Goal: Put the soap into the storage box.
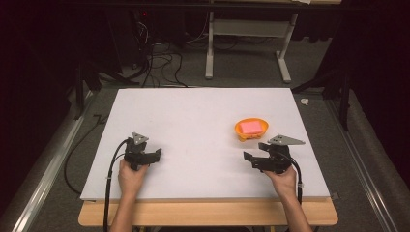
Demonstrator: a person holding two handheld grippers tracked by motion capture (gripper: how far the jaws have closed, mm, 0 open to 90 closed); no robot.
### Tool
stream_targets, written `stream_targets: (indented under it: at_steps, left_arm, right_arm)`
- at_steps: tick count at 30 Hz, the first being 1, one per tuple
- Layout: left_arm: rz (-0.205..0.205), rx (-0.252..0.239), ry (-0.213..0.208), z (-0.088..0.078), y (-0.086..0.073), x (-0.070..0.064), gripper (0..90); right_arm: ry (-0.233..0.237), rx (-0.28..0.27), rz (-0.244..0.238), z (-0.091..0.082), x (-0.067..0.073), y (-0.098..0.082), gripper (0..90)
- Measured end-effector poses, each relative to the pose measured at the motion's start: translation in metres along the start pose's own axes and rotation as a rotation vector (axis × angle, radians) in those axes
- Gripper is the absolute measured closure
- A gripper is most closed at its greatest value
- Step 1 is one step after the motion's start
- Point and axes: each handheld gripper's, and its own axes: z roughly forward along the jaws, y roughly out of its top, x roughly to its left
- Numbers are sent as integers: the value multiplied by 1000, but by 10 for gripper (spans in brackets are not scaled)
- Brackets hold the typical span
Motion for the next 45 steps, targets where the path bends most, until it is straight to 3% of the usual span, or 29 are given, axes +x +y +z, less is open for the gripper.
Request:
stream_targets:
  at_steps: [17,27,33,45]
  left_arm:
    - [-1,-1,1,0,0,0,212]
    - [-3,-2,0,0,0,0,212]
    - [-2,-1,0,0,0,0,212]
    - [-1,-2,1,0,0,0,212]
  right_arm:
    - [-38,75,-59,28,5,-5,247]
    - [-59,117,-70,42,4,-12,251]
    - [-101,142,-103,50,4,-15,255]
    - [-134,156,-153,59,6,-21,255]
